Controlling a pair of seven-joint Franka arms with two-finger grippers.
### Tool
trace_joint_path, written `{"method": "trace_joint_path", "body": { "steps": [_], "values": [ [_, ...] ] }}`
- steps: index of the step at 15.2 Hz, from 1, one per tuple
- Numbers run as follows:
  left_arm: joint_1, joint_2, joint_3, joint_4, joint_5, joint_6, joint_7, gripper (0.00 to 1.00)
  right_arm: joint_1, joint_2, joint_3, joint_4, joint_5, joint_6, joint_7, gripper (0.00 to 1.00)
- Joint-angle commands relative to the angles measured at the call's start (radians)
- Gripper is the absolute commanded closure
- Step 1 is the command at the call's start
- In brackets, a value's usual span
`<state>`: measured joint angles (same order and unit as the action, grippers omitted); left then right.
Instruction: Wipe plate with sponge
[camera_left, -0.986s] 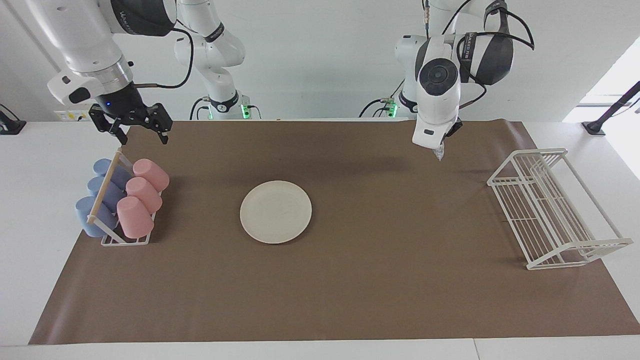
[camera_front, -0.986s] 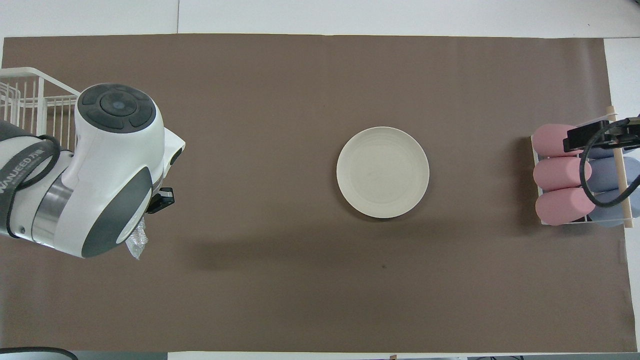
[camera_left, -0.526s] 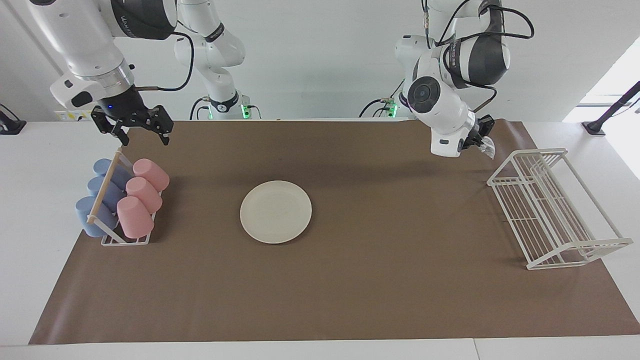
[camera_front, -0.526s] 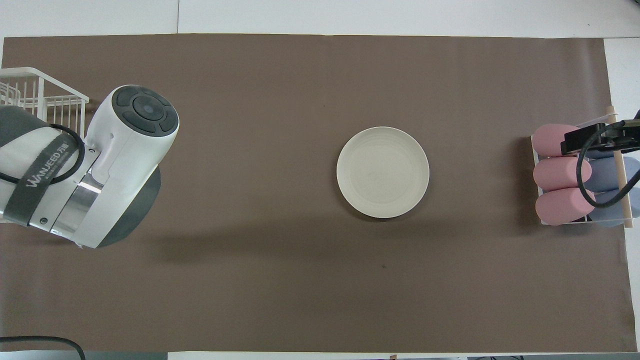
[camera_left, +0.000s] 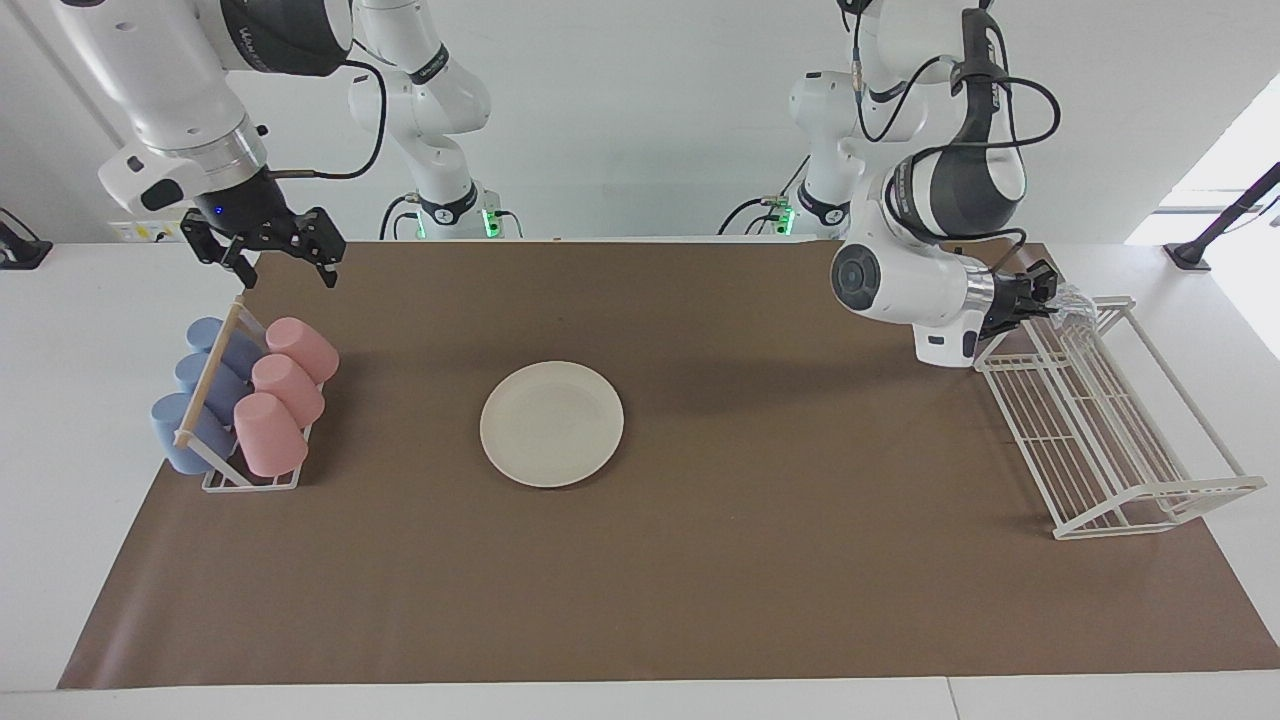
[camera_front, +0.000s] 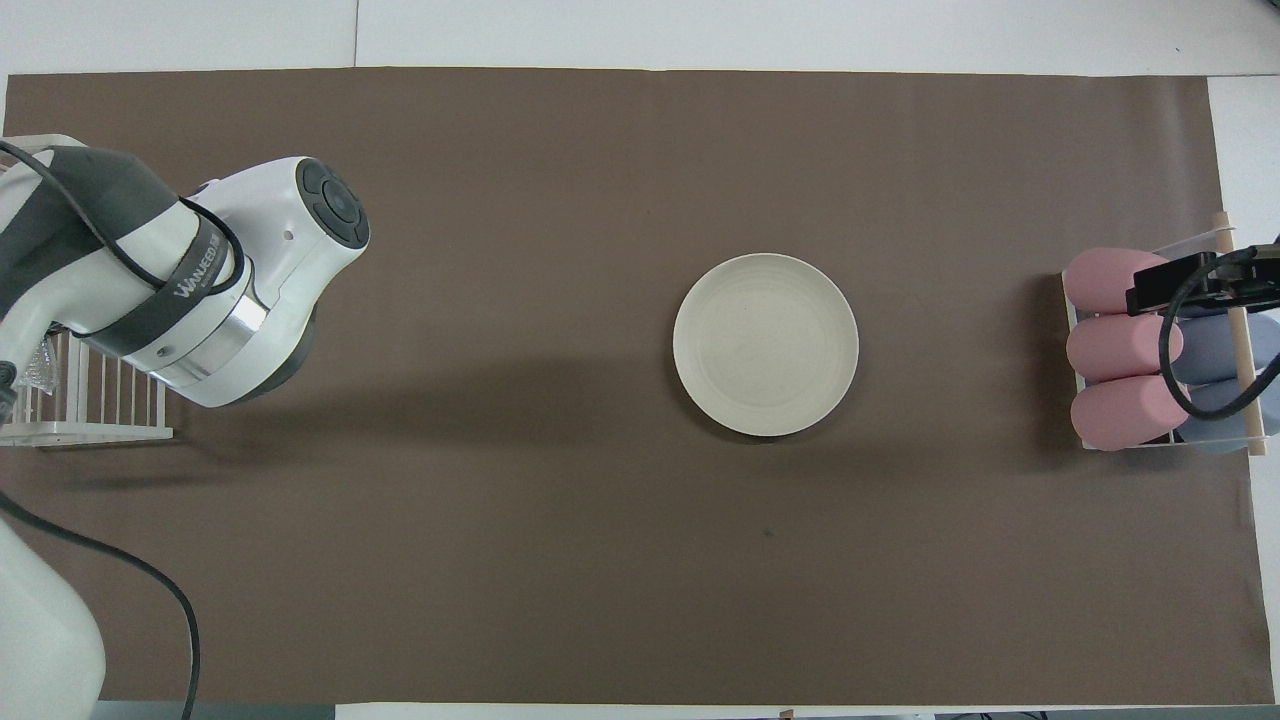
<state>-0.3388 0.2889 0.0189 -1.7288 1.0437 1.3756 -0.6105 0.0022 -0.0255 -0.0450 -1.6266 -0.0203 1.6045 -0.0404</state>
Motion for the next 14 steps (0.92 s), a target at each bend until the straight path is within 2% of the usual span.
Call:
{"method": "trace_joint_path", "body": {
  "steps": [1,6,14],
  "values": [
    [0.02,0.142,-0.002,0.138,0.03,-0.01,-0.008,1.0,0.002,-0.024,-0.001,-0.025,0.003,-0.006,0.02,0.0],
    [0.067,0.144,-0.004,0.078,0.059,0.098,-0.011,1.0,0.002,-0.022,0.001,-0.021,0.003,-0.006,0.023,0.0],
    [0.07,0.134,-0.007,0.037,0.03,0.157,-0.031,1.0,0.005,-0.024,0.001,-0.021,0.003,-0.02,0.025,0.0]
  ]
}}
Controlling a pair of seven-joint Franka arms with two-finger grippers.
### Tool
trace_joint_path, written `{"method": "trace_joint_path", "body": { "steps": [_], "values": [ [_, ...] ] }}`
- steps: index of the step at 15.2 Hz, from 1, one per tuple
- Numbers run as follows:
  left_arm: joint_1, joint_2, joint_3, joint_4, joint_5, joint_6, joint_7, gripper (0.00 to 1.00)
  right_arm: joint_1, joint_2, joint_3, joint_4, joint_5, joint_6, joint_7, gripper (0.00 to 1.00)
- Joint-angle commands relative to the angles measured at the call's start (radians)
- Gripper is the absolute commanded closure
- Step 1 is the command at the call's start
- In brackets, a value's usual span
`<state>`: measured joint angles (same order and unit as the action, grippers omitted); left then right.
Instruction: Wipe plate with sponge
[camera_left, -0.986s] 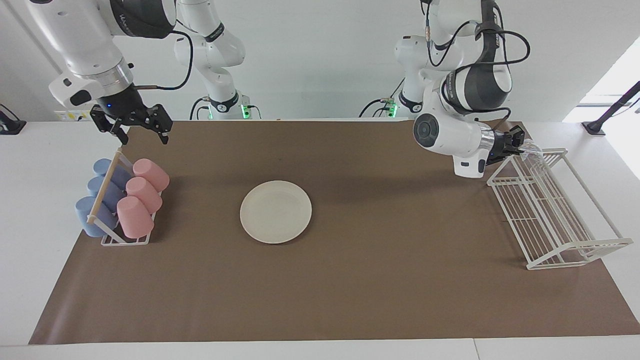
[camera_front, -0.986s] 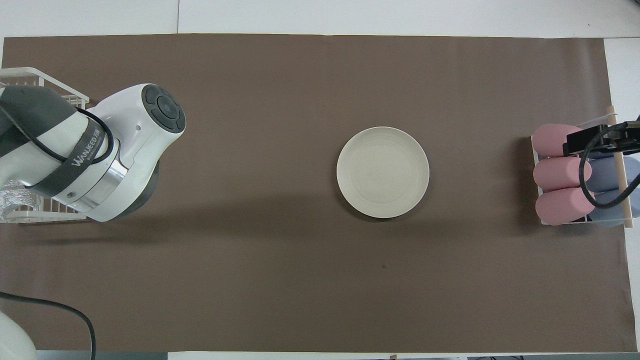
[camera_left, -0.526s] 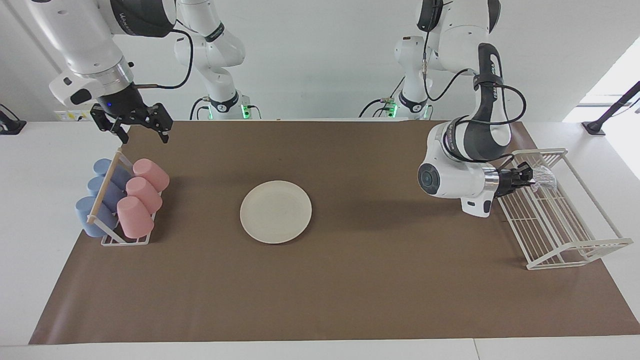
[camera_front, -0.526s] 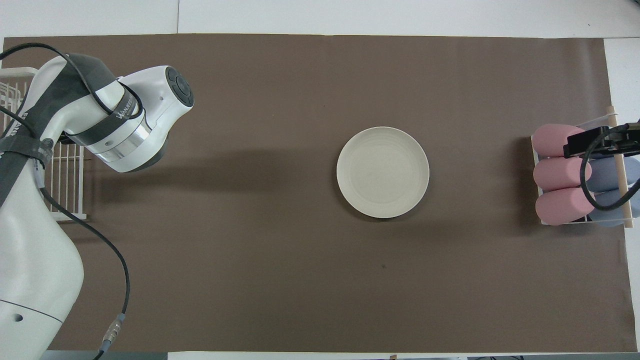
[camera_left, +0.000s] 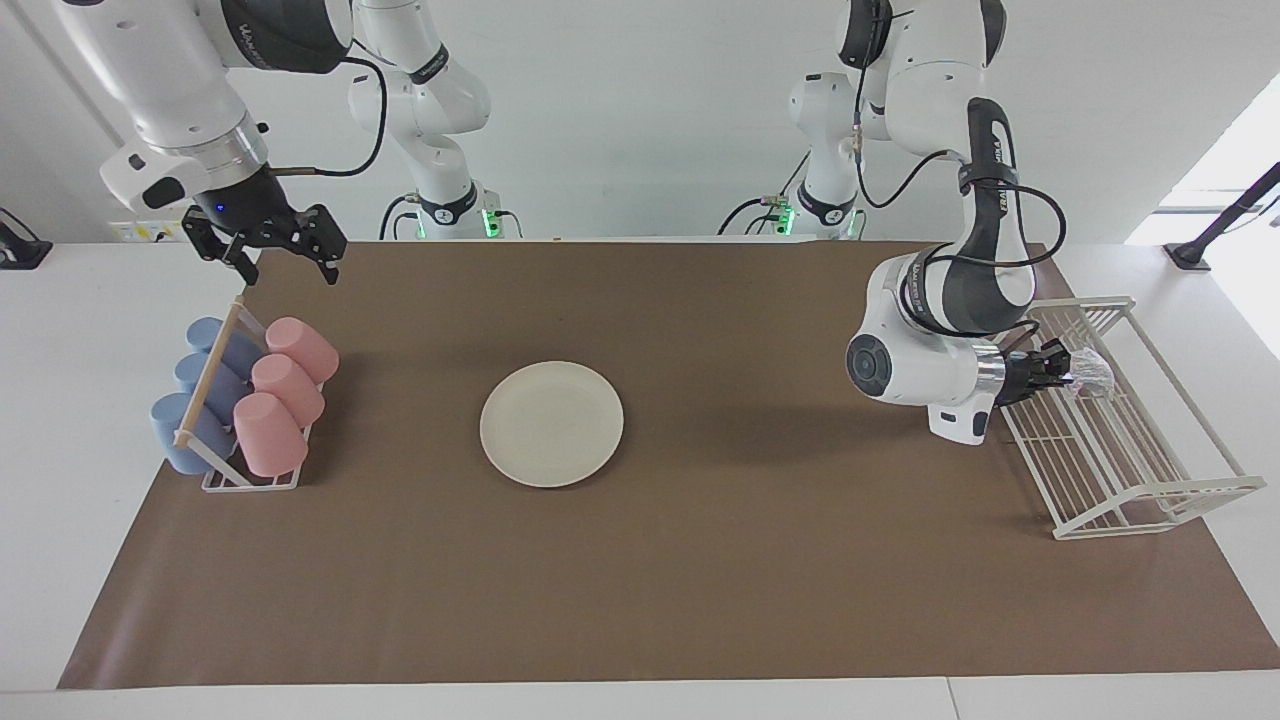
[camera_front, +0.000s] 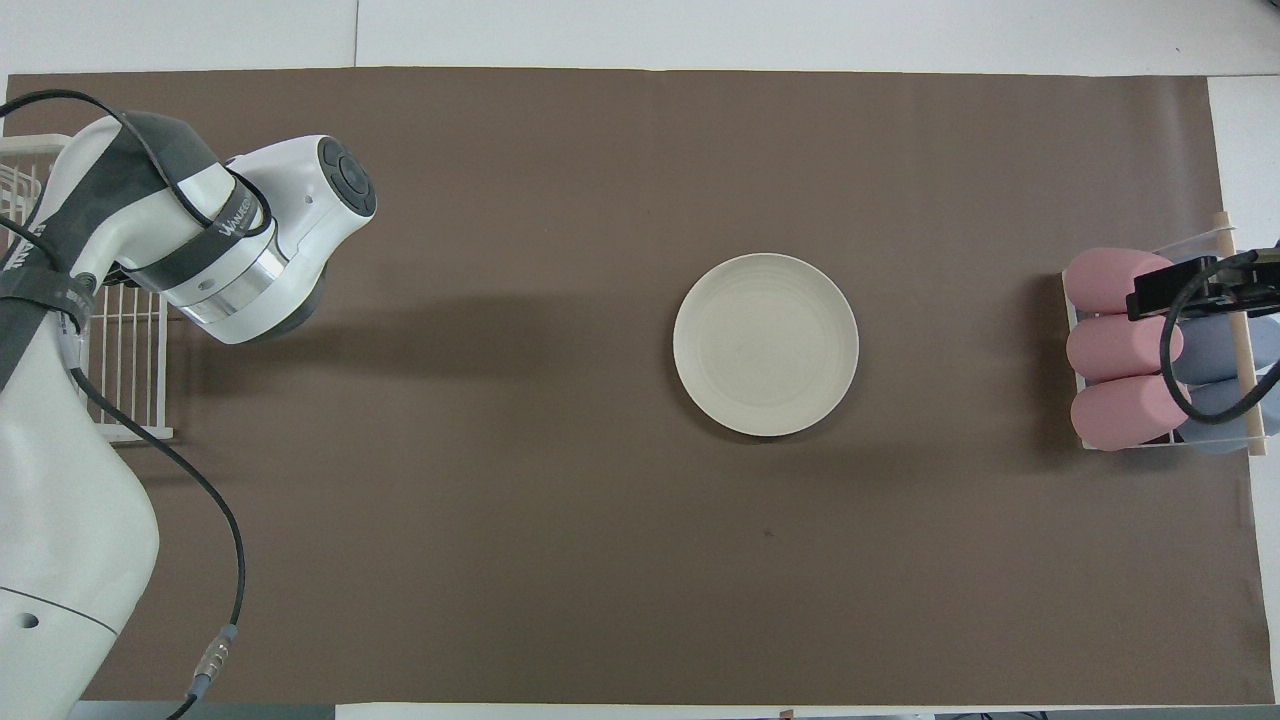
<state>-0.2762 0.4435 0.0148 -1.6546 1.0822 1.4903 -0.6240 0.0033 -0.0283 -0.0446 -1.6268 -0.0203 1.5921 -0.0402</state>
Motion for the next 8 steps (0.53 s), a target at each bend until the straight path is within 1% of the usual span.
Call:
{"method": "trace_joint_path", "body": {
  "steps": [1,2,3,4,8],
  "values": [
    [0.008,-0.022,-0.003,-0.04,-0.01,0.042,-0.017,1.0,0.004,-0.021,0.0,-0.019,0.003,-0.007,0.025,0.0],
    [0.009,-0.022,-0.003,-0.04,-0.01,0.044,-0.017,1.0,0.004,-0.021,0.0,-0.021,0.003,-0.007,0.025,0.0],
    [0.009,-0.022,-0.003,-0.04,-0.01,0.044,-0.017,0.78,0.004,-0.021,0.0,-0.019,0.003,-0.007,0.025,0.0],
    [0.009,-0.022,-0.003,-0.04,-0.01,0.047,-0.017,0.01,0.006,-0.021,0.0,-0.021,0.003,-0.007,0.025,0.0],
    [0.009,-0.02,-0.003,-0.031,-0.01,0.044,-0.016,0.0,0.007,-0.021,0.003,-0.019,0.003,-0.007,0.025,0.0]
  ]
}}
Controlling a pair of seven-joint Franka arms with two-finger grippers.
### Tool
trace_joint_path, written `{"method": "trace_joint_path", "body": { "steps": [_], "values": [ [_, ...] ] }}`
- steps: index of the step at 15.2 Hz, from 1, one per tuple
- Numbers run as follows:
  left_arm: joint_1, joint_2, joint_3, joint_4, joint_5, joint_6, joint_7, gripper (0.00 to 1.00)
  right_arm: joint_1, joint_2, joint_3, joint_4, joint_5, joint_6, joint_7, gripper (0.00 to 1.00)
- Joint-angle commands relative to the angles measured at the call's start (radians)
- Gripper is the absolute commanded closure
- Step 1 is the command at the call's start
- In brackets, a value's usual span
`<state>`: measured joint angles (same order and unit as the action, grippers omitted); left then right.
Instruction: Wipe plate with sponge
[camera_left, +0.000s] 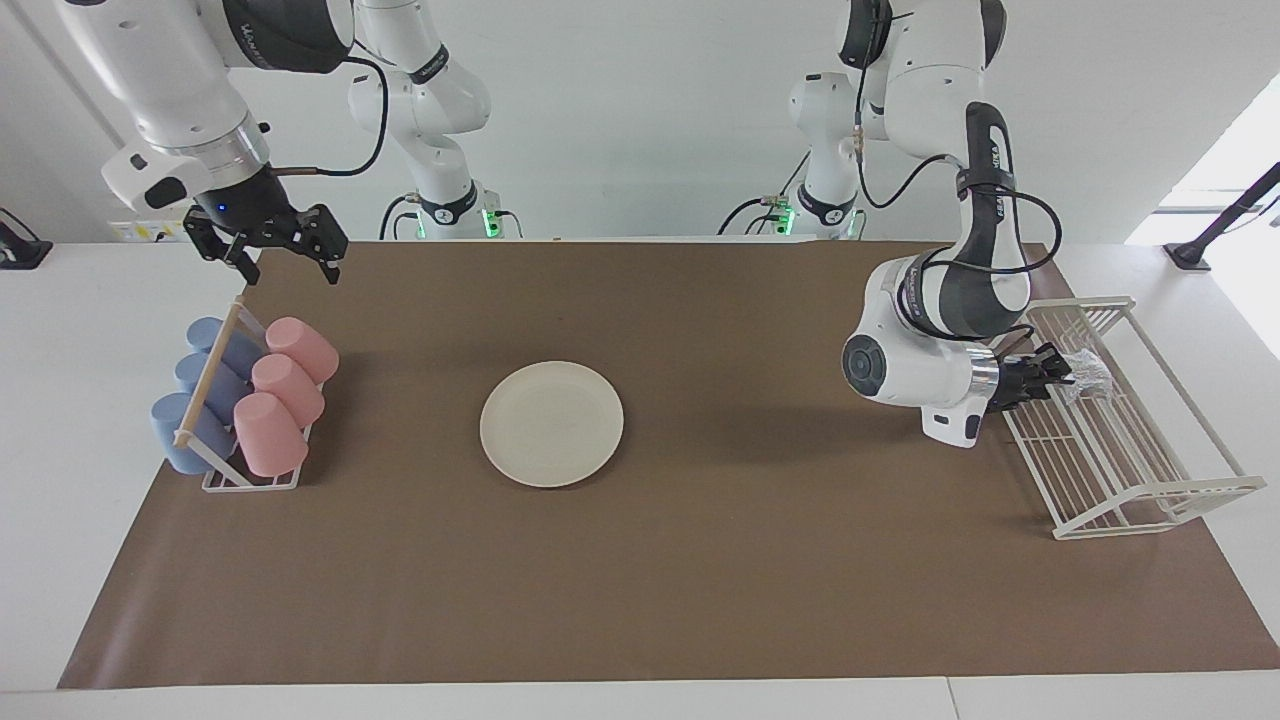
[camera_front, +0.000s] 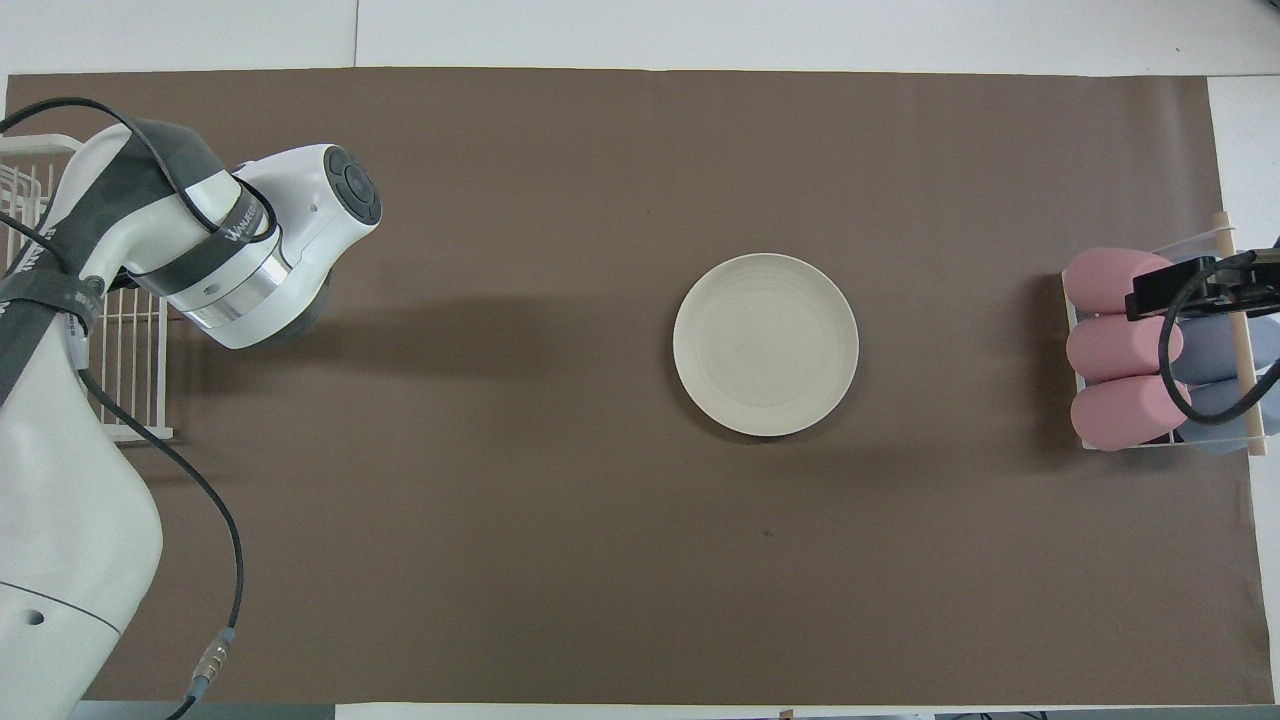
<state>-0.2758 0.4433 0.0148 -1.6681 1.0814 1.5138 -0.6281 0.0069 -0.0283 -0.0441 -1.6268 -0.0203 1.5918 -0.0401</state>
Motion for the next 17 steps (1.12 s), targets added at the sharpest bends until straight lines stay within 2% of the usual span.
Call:
{"method": "trace_joint_path", "body": {
  "steps": [1,7,10,13,17],
  "values": [
    [0.009,-0.02,-0.003,-0.018,-0.009,0.02,-0.01,0.0,0.004,-0.021,0.003,-0.019,0.003,-0.007,0.026,0.0],
    [0.009,-0.02,-0.003,0.001,-0.041,0.022,-0.005,0.0,0.004,-0.021,0.003,-0.019,0.003,-0.01,0.025,0.0],
    [0.039,-0.038,-0.006,0.08,-0.228,0.025,0.011,0.0,0.004,-0.021,0.003,-0.019,0.003,-0.012,0.025,0.0],
    [0.081,-0.141,-0.004,0.096,-0.432,0.032,0.129,0.0,0.004,-0.021,0.003,-0.019,0.005,-0.012,0.026,0.0],
    [0.101,-0.26,0.005,0.105,-0.668,0.029,0.176,0.0,0.001,-0.021,0.003,-0.019,0.005,-0.018,0.028,0.0]
  ]
}}
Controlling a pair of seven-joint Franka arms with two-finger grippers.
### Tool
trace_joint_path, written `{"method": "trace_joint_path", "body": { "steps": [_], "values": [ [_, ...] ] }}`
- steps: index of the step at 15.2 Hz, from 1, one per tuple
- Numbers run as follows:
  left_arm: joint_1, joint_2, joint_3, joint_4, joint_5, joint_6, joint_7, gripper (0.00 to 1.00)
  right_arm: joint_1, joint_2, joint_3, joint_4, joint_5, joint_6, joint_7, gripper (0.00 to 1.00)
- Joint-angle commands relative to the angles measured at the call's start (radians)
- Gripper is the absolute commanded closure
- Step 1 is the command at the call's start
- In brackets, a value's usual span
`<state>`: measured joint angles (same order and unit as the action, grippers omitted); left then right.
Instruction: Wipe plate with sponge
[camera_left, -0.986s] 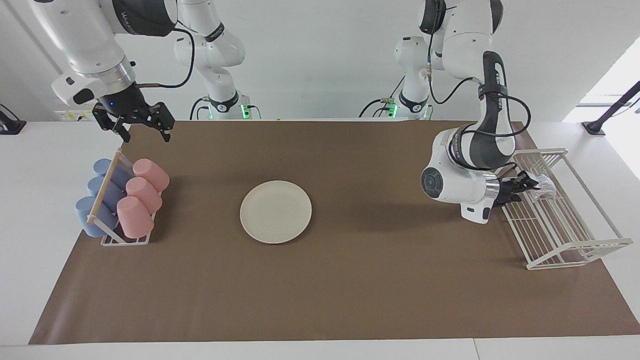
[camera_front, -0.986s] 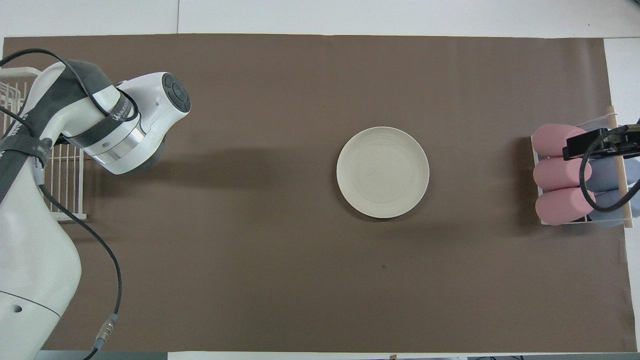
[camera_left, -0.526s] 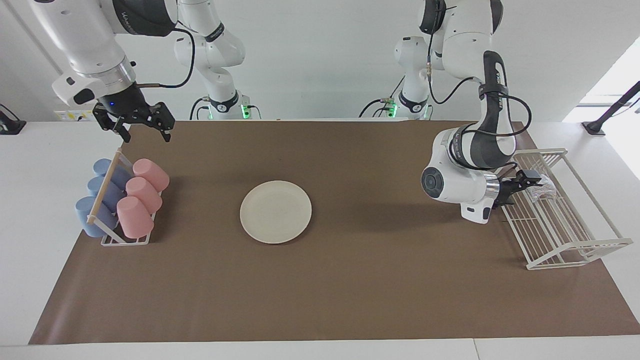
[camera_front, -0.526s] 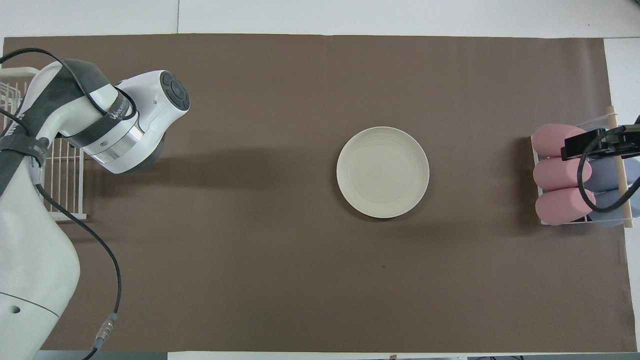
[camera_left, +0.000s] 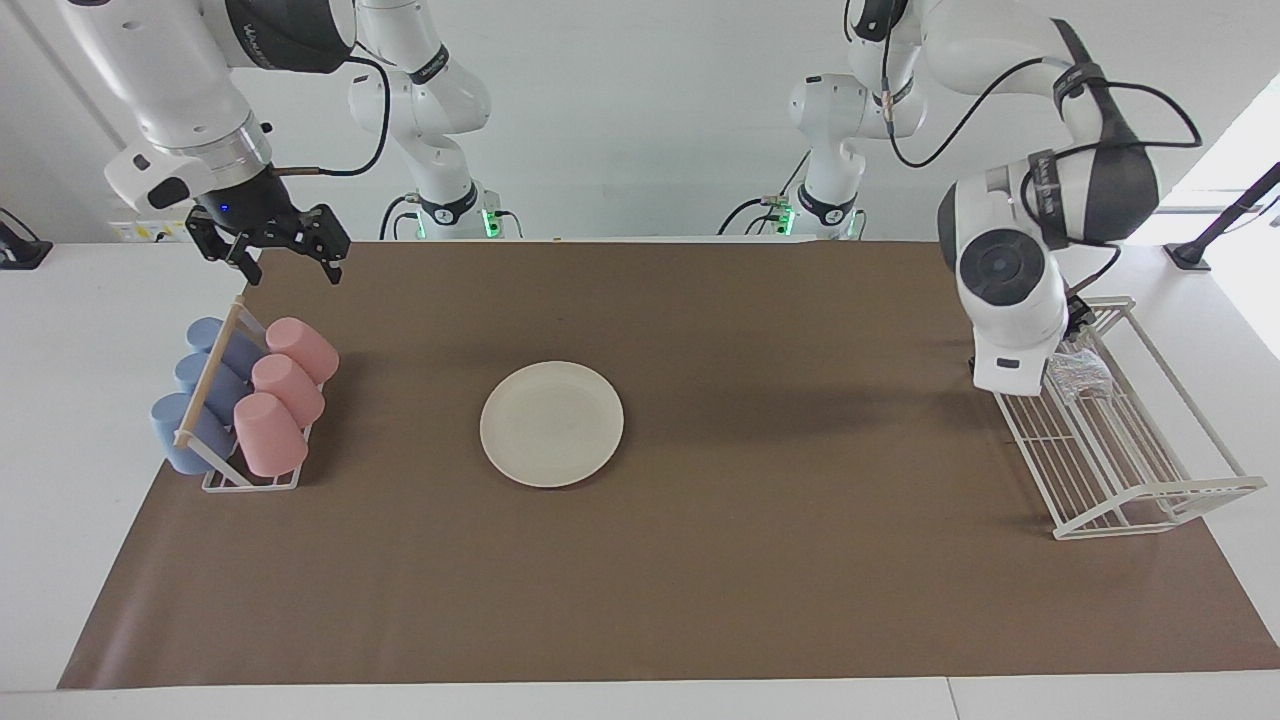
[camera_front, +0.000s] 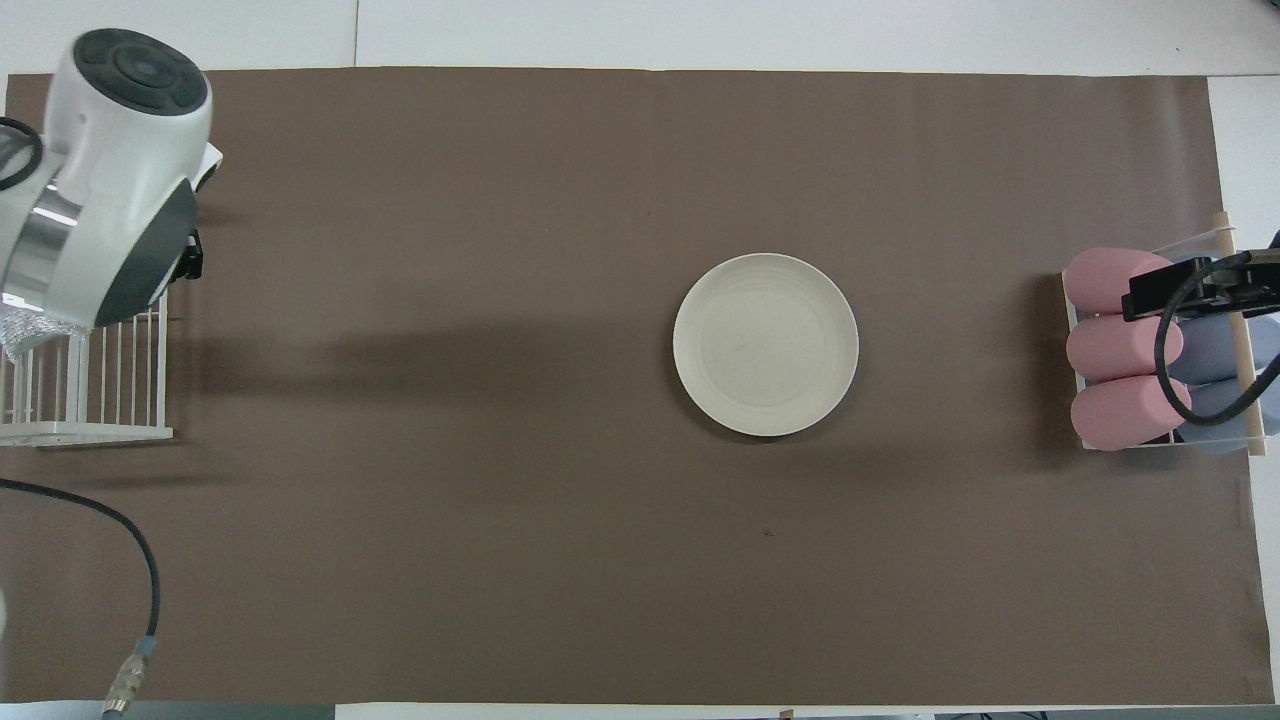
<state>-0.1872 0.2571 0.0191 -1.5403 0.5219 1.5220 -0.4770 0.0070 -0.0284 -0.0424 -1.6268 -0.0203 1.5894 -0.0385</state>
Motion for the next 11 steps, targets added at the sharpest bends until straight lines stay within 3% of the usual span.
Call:
{"method": "trace_joint_path", "body": {
  "steps": [1,4,9,11],
  "values": [
    [0.034,-0.105,0.001,-0.027,-0.175,0.02,0.031,0.0,-0.004,-0.021,0.001,-0.018,0.005,-0.031,0.026,0.0],
    [0.093,-0.22,0.001,-0.05,-0.394,-0.014,0.104,0.0,-0.01,-0.021,-0.007,-0.016,0.006,-0.075,0.026,0.0],
    [0.092,-0.346,0.001,-0.165,-0.502,-0.036,0.164,0.0,-0.009,-0.019,-0.005,-0.013,0.005,-0.068,0.022,0.0],
    [0.098,-0.349,0.002,-0.191,-0.531,0.036,0.192,0.0,-0.01,-0.019,-0.007,-0.013,0.005,-0.068,0.019,0.0]
  ]
}}
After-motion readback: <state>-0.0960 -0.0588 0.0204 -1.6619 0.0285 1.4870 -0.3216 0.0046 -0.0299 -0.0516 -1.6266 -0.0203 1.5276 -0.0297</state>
